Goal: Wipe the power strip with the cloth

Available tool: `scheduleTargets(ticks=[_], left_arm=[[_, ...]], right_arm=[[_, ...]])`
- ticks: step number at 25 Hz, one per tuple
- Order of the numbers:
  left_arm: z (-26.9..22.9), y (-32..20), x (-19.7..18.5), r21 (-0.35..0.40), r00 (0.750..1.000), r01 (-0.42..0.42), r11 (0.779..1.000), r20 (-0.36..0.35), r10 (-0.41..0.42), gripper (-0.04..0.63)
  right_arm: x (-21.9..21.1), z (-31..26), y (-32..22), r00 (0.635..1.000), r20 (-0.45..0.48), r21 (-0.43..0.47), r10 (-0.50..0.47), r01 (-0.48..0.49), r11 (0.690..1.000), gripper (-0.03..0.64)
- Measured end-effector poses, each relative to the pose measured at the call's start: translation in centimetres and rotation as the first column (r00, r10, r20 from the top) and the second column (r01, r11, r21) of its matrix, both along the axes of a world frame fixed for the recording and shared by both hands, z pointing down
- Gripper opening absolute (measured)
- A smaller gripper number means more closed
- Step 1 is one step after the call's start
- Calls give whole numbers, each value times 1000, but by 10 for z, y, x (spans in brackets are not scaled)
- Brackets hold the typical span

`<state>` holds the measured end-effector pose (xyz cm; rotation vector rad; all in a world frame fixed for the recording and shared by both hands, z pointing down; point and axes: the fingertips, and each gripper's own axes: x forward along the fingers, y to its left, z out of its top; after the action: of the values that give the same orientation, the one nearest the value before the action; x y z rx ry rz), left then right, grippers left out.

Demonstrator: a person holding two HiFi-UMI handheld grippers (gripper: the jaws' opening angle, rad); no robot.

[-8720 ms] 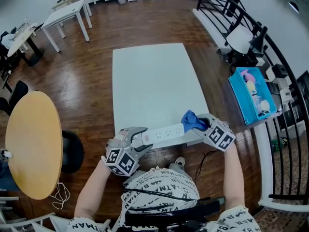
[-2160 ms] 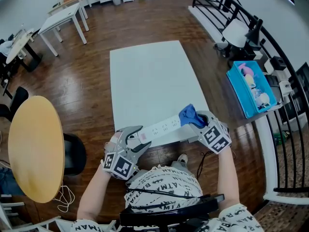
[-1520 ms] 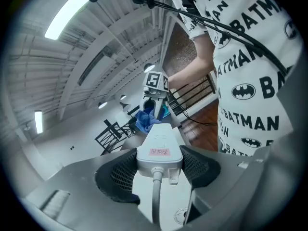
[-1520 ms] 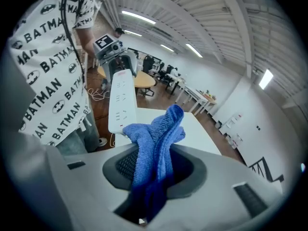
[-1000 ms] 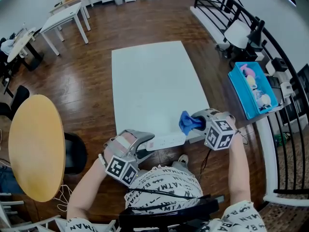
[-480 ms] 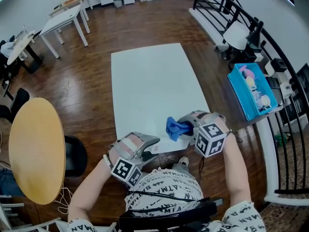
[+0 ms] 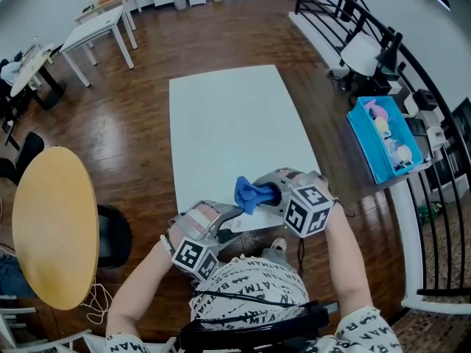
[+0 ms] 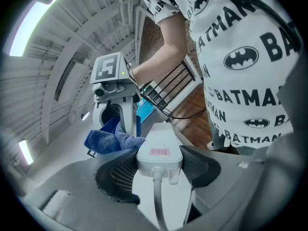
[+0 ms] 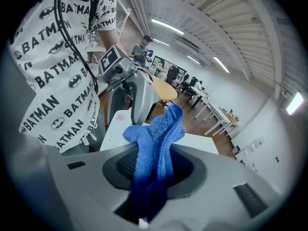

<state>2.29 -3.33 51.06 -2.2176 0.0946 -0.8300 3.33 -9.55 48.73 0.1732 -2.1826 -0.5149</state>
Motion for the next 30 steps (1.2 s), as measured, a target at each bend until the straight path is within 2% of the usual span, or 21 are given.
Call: scheduleTargets(ticks=[2, 5, 8, 10, 14, 18, 24, 26, 28, 30], left_arm=[[7, -6, -3, -28, 999, 32, 999, -13, -32, 282], [29, -23, -14, -132, 990, 133, 982, -33, -138, 282], [60, -43, -27, -272, 964, 238, 932, -51, -261, 282], [78, -55, -32, -350, 946, 282, 893, -54, -320, 282], [104, -73, -35, -451, 922, 324, 831, -45, -384, 282], [122, -88, -35, -515, 911, 339, 787, -31, -412, 282], [141, -98, -26, -563, 915, 332, 757, -3, -403, 282], [145, -101, -25, -569, 918, 328, 754, 3, -397, 282], [152, -105, -27, -564, 919, 340, 753, 28, -394, 282], [164, -107, -29, -563, 916, 364, 742, 74, -393, 282]], right_arm=[[10, 3, -8, 999, 4, 11, 40, -40, 999, 137], [36, 1, -25, 983, 60, 24, 171, -172, 985, 137], [70, 5, -42, 928, 106, 4, 356, -359, 933, 138], [90, 13, -43, 893, 116, -19, 436, -437, 899, 138], [105, 24, -27, 828, 201, -137, 524, -506, 852, 138], [106, 40, -13, 769, 243, -220, 591, -550, 806, 138], [108, 54, 2, 739, 244, -261, 627, -573, 777, 138], [111, 56, 1, 735, 245, -260, 632, -578, 774, 138], [113, 55, -2, 732, 247, -258, 635, -582, 771, 138], [117, 56, -5, 720, 245, -266, 649, -594, 759, 138]])
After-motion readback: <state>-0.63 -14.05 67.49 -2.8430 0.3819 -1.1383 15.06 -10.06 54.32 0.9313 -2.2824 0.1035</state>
